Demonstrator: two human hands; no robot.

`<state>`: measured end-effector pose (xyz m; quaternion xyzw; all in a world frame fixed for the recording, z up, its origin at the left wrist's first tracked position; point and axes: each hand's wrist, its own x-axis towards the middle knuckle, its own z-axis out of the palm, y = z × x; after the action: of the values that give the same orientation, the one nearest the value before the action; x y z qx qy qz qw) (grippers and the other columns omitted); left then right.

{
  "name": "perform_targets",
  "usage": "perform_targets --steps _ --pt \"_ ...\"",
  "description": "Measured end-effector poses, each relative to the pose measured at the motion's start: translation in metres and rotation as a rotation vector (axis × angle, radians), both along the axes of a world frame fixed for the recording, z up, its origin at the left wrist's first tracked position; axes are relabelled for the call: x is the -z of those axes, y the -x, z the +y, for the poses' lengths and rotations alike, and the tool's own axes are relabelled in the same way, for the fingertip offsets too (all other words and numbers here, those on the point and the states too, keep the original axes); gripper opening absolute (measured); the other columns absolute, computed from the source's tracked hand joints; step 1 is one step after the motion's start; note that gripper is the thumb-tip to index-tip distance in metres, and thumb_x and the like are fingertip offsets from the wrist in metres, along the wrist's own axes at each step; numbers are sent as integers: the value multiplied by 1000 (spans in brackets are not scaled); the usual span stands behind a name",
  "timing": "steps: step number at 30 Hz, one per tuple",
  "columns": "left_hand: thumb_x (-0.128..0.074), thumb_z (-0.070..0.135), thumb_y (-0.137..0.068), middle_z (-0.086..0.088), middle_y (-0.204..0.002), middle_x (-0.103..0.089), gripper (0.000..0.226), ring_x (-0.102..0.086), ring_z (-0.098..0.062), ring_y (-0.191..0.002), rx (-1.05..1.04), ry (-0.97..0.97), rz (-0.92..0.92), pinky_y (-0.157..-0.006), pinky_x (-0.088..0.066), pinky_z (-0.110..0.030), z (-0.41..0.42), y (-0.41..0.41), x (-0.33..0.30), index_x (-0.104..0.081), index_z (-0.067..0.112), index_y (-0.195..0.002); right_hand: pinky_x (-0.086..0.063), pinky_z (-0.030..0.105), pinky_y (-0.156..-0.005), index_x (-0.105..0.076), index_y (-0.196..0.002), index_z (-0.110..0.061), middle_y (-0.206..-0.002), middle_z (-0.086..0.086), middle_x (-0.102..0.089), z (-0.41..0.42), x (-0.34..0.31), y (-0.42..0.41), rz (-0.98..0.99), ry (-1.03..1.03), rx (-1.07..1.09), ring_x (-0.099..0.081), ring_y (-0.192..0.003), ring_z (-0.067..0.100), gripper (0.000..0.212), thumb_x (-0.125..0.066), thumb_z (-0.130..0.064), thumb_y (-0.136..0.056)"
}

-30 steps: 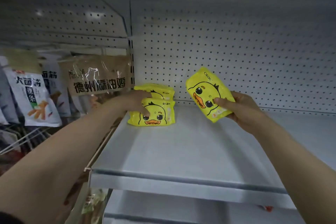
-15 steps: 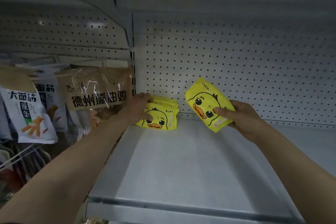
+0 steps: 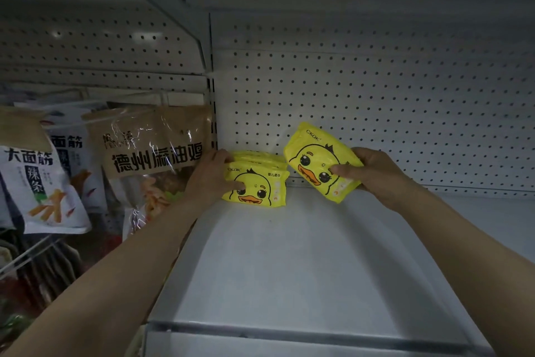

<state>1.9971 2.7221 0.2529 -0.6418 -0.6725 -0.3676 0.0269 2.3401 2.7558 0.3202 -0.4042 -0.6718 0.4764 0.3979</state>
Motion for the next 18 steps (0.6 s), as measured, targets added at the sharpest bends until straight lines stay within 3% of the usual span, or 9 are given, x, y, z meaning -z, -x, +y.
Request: perform_targets --steps 5,9,11,14,16,18 --pt "-71 43 -80 -5 -115 -56 46 -51 -20 -108 18 -90 -109 -86 -42 -32 -11 14 0 -56 16 -115 -54 22 -64 -64 -100 -19 -91 -2 -70 3 -5 39 -264 -121 -81 -68 -77 9 31 -83 -15 -76" --pt "-59 31 -93 -2 -108 -60 23 -56 -21 -104 35 -221 -168 -85 -45 -32 -33 13 -9 -58 15 -110 -52 33 -80 -63 -95 -23 -98 0 -68 5 12 83 -493 -260 -154 -65 -93 18 34 -87 -26 -71" --pt "-57 34 -94 0 -107 -60 24 -56 -20 -103 49 -246 -153 -86 -47 -35 -44 12 -10 -59 16 -110 -51 29 -82 -63 -101 -24 -104 -1 -67 2 24 104 -521 -295 -176 -63 -97 18 38 -86 -28 -71" --pt "-56 43 -92 1 -109 -58 31 -55 -19 -103 52 -232 -137 -84 -48 -35 -54 13 -9 -58 19 -112 -40 16 -66 -64 -114 -20 -106 -2 -64 -2 37 128 -549 -376 -160 -59 -96 14 45 -84 -28 -74" --pt "-59 48 -89 3 -106 -55 40 -54 -21 -103 47 -216 -125 -84 -47 -36 -58 15 -6 -58 15 -112 -40 22 -67 -62 -120 -20 -109 -1 -64 -3 43 136 -583 -441 -78 -59 -100 17 50 -82 -31 -77" --pt "-60 55 -82 3 -106 -55 50 -52 -22 -104 47 -210 -83 -83 -43 -34 -59 17 -4 -59 14 -111 -43 29 -79 -58 -125 -22 -115 0 -61 -5 49 138 -678 -590 48 -55 -110 20 55 -79 -37 -77"
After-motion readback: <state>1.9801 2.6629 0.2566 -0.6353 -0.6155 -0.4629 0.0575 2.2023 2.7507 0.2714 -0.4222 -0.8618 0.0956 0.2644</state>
